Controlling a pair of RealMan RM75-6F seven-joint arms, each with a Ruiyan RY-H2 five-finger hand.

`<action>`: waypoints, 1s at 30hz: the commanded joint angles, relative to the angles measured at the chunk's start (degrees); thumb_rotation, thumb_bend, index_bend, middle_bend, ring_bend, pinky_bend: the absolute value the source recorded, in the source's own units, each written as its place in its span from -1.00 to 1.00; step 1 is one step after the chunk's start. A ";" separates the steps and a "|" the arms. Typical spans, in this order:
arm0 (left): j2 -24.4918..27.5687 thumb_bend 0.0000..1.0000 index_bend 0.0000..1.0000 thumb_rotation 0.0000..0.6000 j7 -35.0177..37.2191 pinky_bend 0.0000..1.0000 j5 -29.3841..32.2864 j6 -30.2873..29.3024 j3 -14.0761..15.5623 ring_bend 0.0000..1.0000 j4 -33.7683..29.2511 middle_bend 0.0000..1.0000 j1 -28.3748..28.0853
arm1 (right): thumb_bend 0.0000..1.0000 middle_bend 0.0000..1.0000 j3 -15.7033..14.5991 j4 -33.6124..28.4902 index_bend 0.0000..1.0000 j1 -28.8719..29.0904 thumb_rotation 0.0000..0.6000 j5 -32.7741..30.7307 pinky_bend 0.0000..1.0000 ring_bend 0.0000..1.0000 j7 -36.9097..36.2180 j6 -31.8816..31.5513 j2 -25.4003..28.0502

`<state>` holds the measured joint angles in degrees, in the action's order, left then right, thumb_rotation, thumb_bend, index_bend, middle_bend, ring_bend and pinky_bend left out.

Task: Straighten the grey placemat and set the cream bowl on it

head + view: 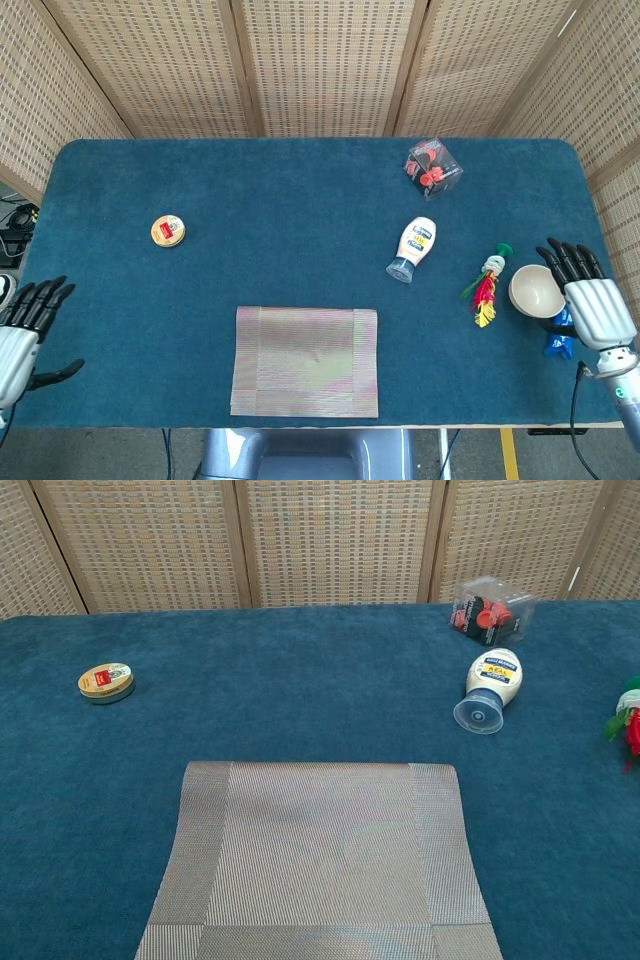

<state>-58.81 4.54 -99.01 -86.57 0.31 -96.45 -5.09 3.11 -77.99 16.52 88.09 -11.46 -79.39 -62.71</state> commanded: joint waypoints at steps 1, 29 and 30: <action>-3.80 -1.00 -0.89 1.00 2.70 -1.00 -7.79 2.16 1.09 -1.00 4.43 -1.00 -5.11 | -1.00 -1.00 -0.26 2.04 -1.00 -3.92 1.00 7.24 -1.00 -1.00 0.95 -10.19 -2.24; -26.46 -0.76 -0.24 1.00 -4.30 -1.00 -22.99 20.13 9.31 -1.00 18.96 -1.00 -22.83 | -1.00 -1.00 -1.70 1.28 -1.00 -7.14 1.00 5.15 -1.00 -1.00 2.66 -9.45 -4.61; -26.87 -0.76 -0.24 1.00 -4.41 -1.00 -22.97 19.99 9.61 -1.00 19.49 -1.00 -22.73 | -1.00 -1.00 -1.69 1.26 -1.00 -7.16 1.00 5.16 -1.00 -1.00 2.61 -9.45 -4.60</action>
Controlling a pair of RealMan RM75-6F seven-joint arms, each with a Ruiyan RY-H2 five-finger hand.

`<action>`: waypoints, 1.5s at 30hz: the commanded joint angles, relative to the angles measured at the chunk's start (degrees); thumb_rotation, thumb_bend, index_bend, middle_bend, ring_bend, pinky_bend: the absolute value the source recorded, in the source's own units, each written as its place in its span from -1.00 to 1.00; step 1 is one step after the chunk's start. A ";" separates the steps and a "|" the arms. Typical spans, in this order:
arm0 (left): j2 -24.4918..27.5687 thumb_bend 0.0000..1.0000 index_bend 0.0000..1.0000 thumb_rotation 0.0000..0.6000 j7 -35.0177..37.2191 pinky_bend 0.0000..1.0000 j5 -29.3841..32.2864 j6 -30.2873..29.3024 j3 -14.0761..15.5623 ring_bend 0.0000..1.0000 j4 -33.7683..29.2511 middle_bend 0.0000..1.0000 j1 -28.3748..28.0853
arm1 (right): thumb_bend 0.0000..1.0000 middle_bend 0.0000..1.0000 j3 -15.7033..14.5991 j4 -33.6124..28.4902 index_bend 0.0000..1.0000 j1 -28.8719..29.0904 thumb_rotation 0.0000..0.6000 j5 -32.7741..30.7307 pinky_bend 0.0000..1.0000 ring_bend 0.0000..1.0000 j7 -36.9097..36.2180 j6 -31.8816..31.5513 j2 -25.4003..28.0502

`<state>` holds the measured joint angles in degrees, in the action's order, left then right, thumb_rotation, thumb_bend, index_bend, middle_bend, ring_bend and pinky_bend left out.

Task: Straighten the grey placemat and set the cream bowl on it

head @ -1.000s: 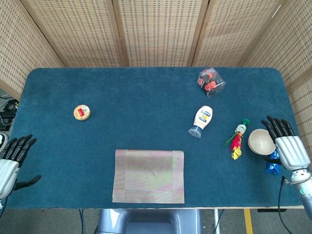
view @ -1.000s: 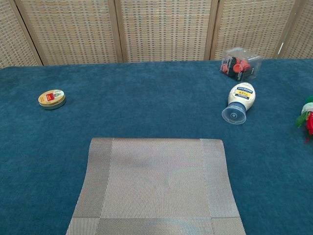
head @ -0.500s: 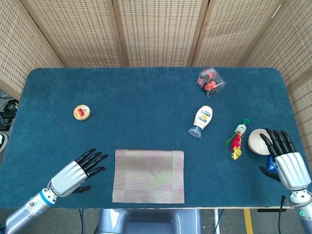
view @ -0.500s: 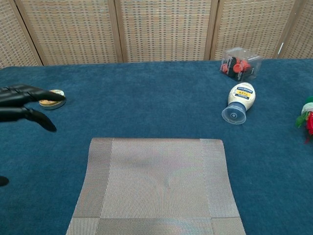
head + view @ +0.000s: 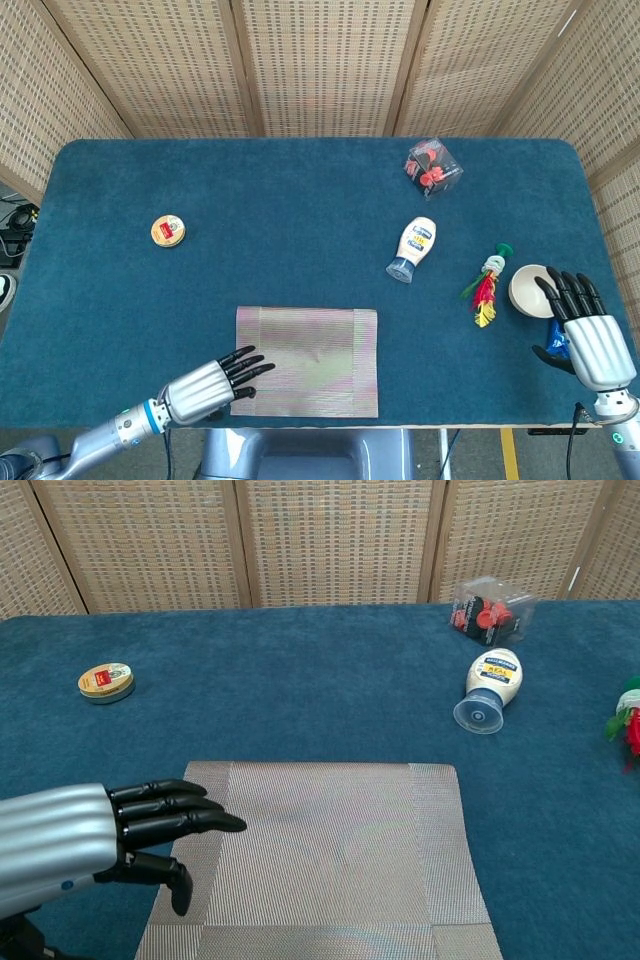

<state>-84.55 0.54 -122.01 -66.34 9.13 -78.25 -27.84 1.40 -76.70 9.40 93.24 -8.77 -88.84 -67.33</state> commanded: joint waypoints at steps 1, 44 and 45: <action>-1.69 -0.76 -0.24 1.00 -0.42 -1.00 0.12 -0.48 1.19 -1.00 2.05 -1.00 0.14 | -1.00 -1.00 0.02 -0.04 -1.00 -0.05 1.00 0.04 -1.00 -1.00 -0.07 0.01 0.01; -8.72 -0.16 -0.20 1.00 -2.15 -1.00 5.09 -0.73 4.64 -1.00 9.04 -1.00 -3.42 | -1.00 -1.00 0.37 -0.26 -1.00 -0.24 1.00 0.35 -1.00 -1.00 -0.15 0.51 0.01; -8.84 -0.15 -0.18 1.00 -2.23 -1.00 5.24 -0.65 4.68 -1.00 9.08 -1.00 -3.42 | -1.00 -1.00 0.38 -0.27 -1.00 -0.26 1.00 0.36 -1.00 -1.00 -0.20 0.47 0.04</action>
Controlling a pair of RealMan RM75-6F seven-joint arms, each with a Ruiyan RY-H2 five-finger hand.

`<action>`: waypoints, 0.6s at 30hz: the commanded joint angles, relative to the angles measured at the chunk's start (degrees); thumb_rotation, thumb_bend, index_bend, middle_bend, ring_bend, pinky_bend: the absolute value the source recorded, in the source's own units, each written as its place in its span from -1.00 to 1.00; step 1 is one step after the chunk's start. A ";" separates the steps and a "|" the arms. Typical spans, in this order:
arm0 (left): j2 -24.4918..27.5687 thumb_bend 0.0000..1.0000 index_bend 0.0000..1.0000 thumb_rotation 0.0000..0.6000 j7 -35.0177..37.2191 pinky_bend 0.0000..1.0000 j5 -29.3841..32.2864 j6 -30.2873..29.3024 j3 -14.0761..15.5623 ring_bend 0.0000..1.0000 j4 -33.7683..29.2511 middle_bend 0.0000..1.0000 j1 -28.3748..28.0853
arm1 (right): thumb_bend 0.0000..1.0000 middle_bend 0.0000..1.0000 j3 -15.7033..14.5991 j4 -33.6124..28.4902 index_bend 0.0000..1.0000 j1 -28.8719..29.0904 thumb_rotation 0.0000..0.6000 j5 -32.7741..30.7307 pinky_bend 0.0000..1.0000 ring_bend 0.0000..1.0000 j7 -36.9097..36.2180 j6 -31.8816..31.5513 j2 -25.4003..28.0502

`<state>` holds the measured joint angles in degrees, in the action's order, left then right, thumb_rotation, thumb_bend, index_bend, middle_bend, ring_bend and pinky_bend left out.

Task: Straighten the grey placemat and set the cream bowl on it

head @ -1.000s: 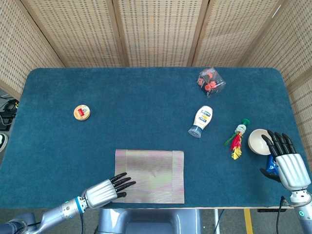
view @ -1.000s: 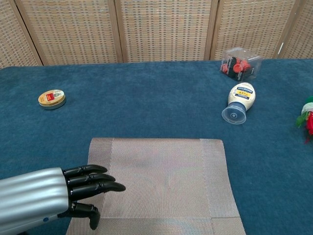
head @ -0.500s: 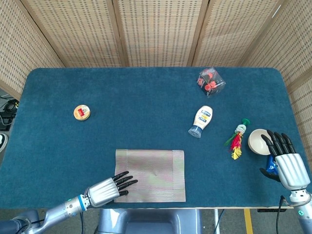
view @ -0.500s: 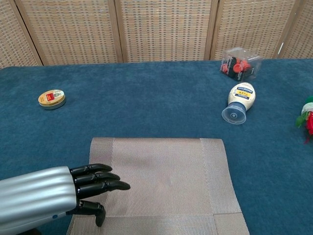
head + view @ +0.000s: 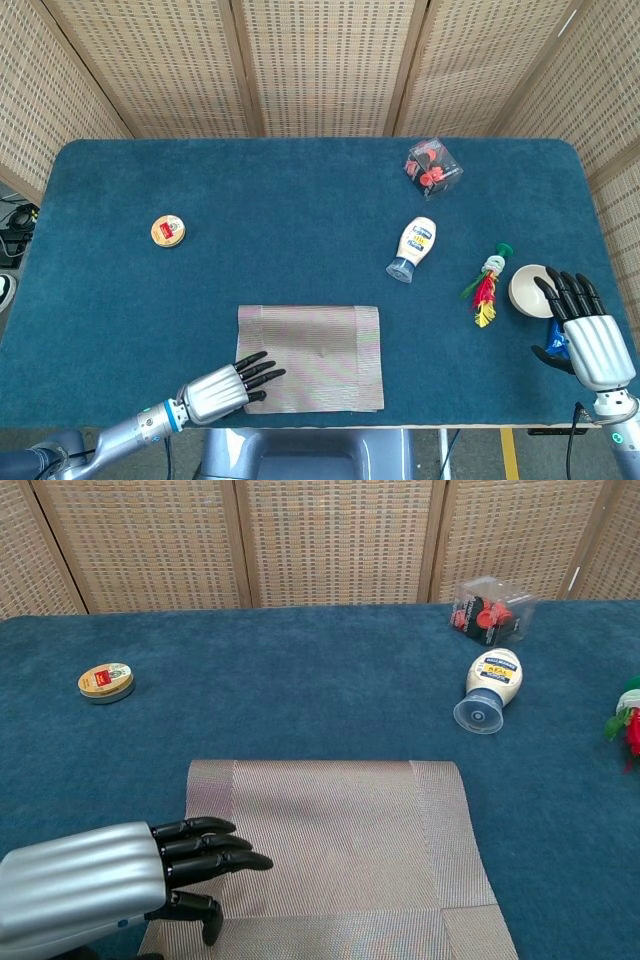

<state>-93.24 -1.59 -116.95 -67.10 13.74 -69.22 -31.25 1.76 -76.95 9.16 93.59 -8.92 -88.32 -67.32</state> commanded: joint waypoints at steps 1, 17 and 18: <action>-0.26 -0.14 -0.17 1.00 -0.17 -1.00 0.34 0.22 0.10 -1.00 0.09 -1.00 -0.02 | -1.00 -1.00 0.02 -0.04 -1.00 -0.05 1.00 0.02 -1.00 -1.00 -0.10 -0.09 0.06; -1.96 -0.08 0.08 1.00 0.04 -1.00 2.58 0.61 0.92 -1.00 1.79 -1.00 -0.24 | -1.00 -1.00 0.07 -0.30 -1.00 -0.24 1.00 0.45 -1.00 -1.00 -0.71 -0.62 0.33; -2.07 -0.08 0.11 1.00 0.12 -1.00 2.72 0.63 0.90 -1.00 1.88 -1.00 -0.27 | -1.00 -1.00 0.07 -0.30 -1.00 -0.25 1.00 0.44 -1.00 -1.00 -0.77 -0.62 0.34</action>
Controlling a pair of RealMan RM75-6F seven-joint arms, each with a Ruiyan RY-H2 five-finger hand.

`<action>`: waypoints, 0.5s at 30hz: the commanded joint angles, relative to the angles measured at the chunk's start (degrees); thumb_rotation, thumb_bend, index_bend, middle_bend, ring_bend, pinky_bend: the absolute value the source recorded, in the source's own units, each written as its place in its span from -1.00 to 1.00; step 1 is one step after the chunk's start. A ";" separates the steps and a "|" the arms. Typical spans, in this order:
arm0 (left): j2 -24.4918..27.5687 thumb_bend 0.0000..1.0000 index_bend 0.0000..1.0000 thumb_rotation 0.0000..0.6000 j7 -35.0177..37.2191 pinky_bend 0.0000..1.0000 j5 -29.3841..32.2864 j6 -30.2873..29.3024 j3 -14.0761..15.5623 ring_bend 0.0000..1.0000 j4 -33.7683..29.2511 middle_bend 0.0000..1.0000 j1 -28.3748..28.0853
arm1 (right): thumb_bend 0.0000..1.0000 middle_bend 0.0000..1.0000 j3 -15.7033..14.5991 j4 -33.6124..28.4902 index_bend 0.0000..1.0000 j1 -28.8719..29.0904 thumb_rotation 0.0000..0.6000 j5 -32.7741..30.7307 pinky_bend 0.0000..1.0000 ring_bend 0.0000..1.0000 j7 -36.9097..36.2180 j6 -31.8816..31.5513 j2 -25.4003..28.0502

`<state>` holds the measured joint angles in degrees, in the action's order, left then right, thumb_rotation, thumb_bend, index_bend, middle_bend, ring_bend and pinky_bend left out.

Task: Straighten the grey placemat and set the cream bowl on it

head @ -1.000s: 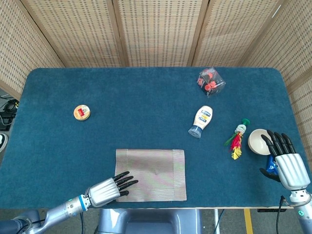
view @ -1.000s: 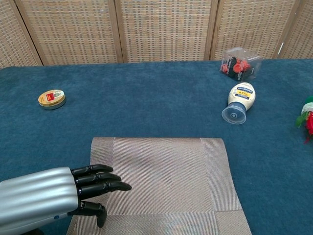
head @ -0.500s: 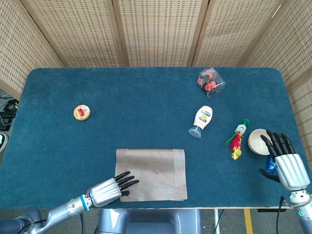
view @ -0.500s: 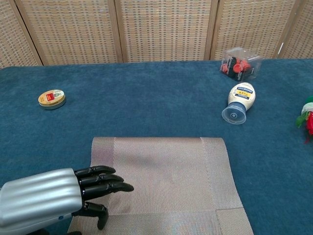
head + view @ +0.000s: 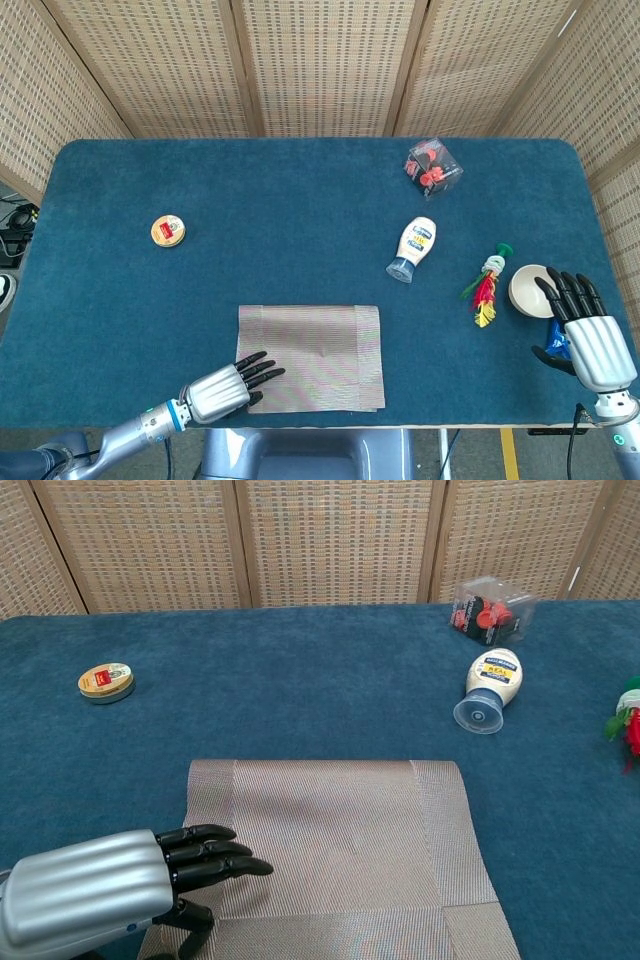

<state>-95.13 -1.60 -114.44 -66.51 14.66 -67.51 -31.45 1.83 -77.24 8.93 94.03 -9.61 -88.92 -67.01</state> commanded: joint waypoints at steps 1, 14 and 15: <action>-0.31 -0.08 0.14 1.00 0.24 -1.00 0.40 0.09 -0.05 -1.00 0.28 -1.00 -0.11 | -1.00 -1.00 0.02 0.00 -1.00 -0.02 1.00 0.02 -1.00 -1.00 -0.15 -0.03 0.04; -0.02 0.37 0.61 1.00 2.49 -1.00 5.23 -1.33 -4.70 -1.00 -4.85 -1.00 -1.05 | -1.00 -1.00 0.02 -0.05 -1.00 -0.15 1.00 0.40 -1.00 -1.00 -0.54 -0.52 0.18; 0.54 0.37 0.61 1.00 2.07 -1.00 6.53 -0.80 -5.97 -1.00 -6.69 -1.00 -1.42 | -1.00 -1.00 0.03 -0.08 -1.00 -0.16 1.00 0.42 -1.00 -1.00 -0.50 -0.56 0.20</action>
<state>-95.39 0.79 -109.81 -67.51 10.71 -71.58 -32.26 1.85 -77.32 8.77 94.45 -10.11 -89.47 -66.81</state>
